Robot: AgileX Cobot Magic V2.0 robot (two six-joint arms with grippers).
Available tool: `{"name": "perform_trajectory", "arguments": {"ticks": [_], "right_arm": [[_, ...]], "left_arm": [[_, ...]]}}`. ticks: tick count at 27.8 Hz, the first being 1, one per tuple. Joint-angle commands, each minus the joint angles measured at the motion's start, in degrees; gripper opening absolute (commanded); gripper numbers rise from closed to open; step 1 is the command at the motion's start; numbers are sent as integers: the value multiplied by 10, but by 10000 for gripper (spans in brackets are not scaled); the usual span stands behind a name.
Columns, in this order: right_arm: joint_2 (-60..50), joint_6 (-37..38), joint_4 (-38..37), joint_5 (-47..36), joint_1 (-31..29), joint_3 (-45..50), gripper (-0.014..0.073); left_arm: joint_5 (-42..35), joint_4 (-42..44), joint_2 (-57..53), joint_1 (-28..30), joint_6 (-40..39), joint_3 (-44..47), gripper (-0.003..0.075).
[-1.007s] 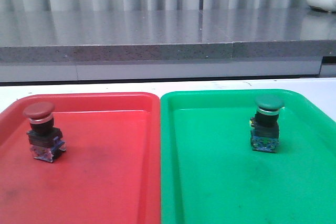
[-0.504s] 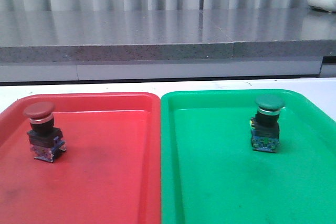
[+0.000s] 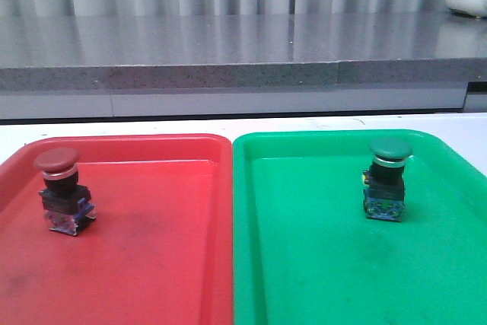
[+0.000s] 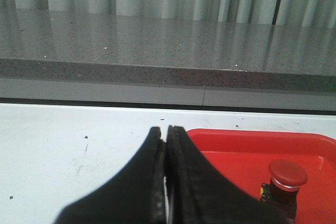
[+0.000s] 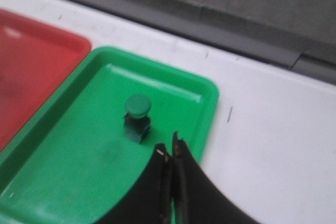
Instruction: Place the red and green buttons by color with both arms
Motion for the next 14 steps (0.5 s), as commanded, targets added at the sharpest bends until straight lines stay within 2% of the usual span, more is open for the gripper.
{"name": "perform_trajectory", "arguments": {"ticks": [1, 5, 13, 14], "right_arm": [[-47, -5, -4, -164, -27, 78, -70], [-122, -5, -4, -293, -50, 209, -70], [-197, -4, -4, -427, -58, 363, -70], [-197, -4, -4, -410, -63, 360, -70]], "left_arm": [[-45, -3, -9, -5, -2, 14, -20], [-44, -3, -9, -5, -2, 14, -20], [-44, -3, -9, -5, -2, 14, -20], [-44, -3, -9, -5, -2, 14, -20]]}}
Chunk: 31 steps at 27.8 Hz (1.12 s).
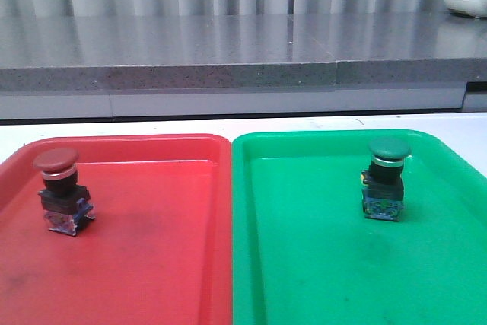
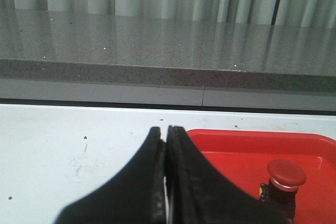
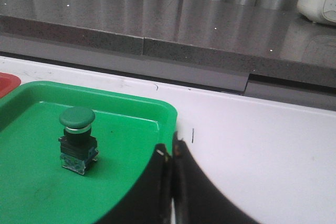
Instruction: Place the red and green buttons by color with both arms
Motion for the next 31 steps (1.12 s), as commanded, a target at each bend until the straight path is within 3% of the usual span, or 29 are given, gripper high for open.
{"name": "perform_trajectory", "arguments": {"ticks": [1, 14, 21, 31], "right_arm": [[-11, -4, -4, -72, -12, 1, -70], [-10, -4, 0, -72, -13, 2, -70], [-10, 114, -56, -77, -13, 2, -70], [-10, 120, -56, -100, -13, 2, -70]], "left_arm": [[-44, -3, -9, -5, -2, 14, -20], [-44, -3, -9, -5, -2, 14, -20], [-44, -3, -9, -5, -2, 14, -20], [-44, -3, -9, -5, -2, 14, -20]]}}
